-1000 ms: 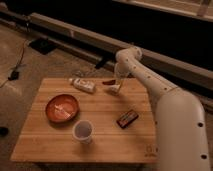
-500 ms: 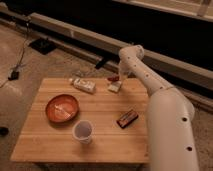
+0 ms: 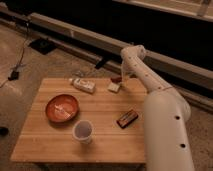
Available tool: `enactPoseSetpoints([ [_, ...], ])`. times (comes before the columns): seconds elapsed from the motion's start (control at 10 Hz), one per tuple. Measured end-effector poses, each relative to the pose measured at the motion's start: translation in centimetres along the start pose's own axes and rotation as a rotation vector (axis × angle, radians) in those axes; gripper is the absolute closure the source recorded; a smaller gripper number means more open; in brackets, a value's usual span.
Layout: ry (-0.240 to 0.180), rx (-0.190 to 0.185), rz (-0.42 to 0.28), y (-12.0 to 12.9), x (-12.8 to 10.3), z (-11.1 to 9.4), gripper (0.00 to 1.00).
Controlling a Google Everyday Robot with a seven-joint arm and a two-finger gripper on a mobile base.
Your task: Place the pepper on the white sponge
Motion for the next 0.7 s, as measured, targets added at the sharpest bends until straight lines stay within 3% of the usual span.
enactPoseSetpoints([
  [0.2,-0.025,-0.027,-0.024,0.6,-0.7,-0.2,0.21],
  [0.5,-0.097,-0.078,-0.078,2.0,-1.7,-0.9,0.2],
  [0.6,-0.152,-0.085,-0.114,2.6,-2.6,-1.4,0.2],
  [0.7,-0.172,-0.086,-0.121,3.0,-2.6,-1.6,0.23],
])
